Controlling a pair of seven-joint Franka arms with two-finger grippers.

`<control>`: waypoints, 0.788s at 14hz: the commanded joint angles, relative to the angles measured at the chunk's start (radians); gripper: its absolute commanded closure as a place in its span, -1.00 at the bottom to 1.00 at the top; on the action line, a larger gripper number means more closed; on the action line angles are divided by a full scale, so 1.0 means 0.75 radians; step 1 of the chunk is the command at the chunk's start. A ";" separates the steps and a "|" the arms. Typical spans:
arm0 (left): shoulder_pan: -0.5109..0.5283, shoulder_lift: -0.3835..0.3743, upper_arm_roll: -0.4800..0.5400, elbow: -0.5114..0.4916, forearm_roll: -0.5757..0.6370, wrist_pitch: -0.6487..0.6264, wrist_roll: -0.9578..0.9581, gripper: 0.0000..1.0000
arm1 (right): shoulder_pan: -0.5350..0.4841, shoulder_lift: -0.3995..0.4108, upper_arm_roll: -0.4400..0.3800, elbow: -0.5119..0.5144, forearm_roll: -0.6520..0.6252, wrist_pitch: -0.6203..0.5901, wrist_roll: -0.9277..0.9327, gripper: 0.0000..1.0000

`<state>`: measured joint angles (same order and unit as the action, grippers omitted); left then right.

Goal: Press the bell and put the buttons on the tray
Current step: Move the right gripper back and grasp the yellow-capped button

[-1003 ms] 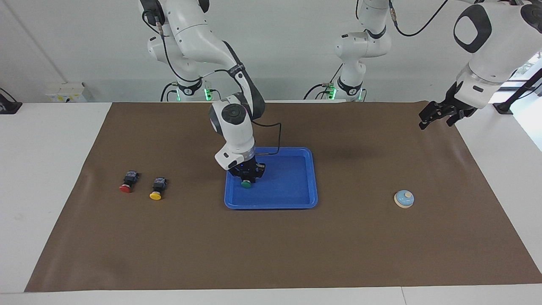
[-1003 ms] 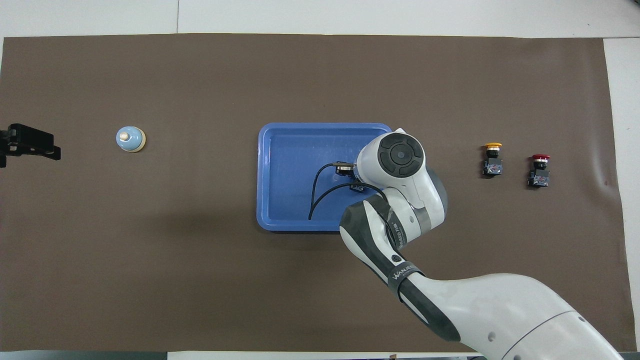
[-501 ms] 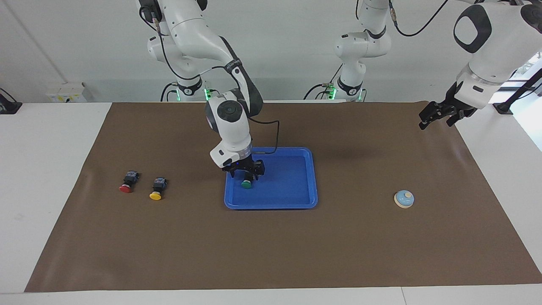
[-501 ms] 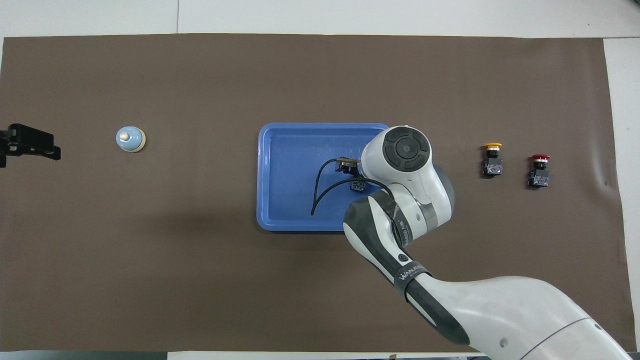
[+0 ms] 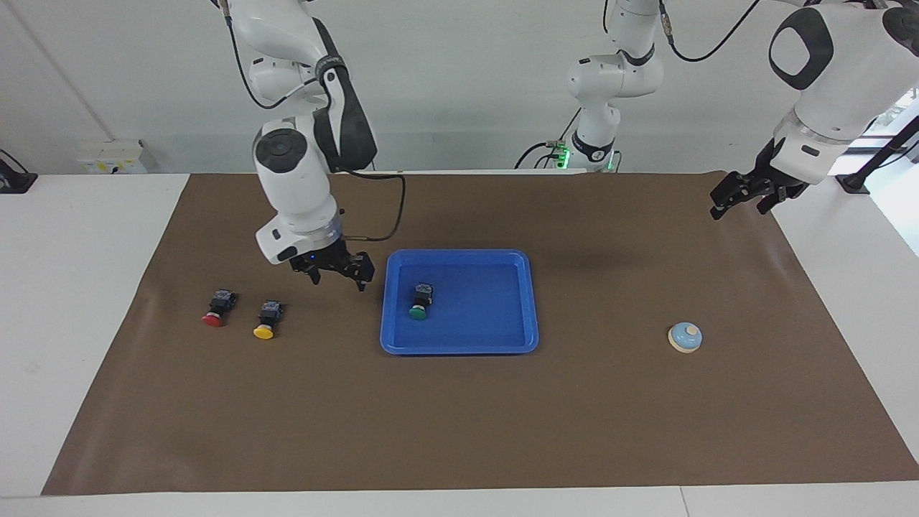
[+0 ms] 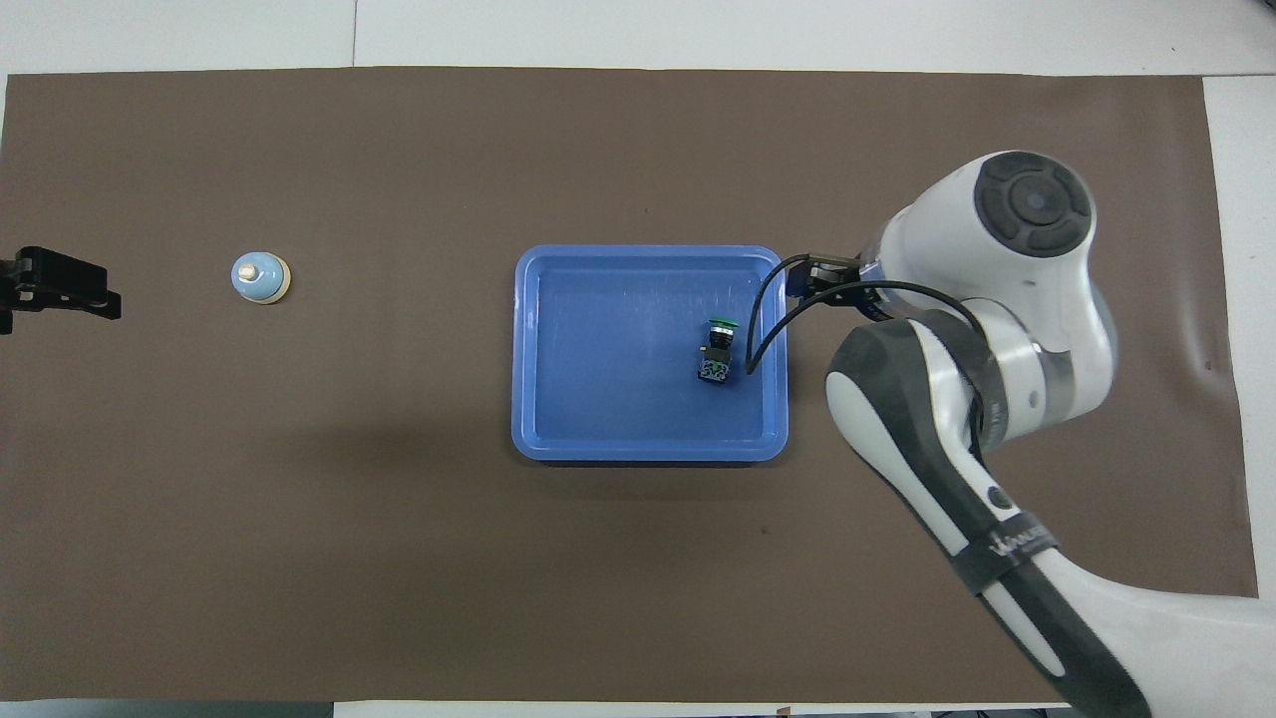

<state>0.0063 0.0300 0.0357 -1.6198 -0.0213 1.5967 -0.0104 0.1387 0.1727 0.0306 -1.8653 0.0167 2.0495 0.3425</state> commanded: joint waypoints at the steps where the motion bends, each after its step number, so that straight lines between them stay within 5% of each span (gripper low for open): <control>1: -0.006 -0.032 0.003 -0.033 0.012 0.002 -0.007 -1.00 | -0.170 -0.015 0.014 -0.077 -0.012 0.037 -0.249 -1.00; 5: -0.006 -0.032 0.003 -0.033 0.010 0.002 -0.007 -1.00 | -0.291 -0.038 0.014 -0.274 -0.026 0.269 -0.297 -1.00; 11: -0.006 -0.032 0.003 -0.033 0.012 0.002 -0.007 -1.00 | -0.340 0.115 0.014 -0.288 -0.026 0.460 -0.291 -1.00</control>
<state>0.0063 0.0300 0.0357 -1.6198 -0.0213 1.5967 -0.0104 -0.1009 0.2306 0.0277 -2.0778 0.0113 2.3424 0.1214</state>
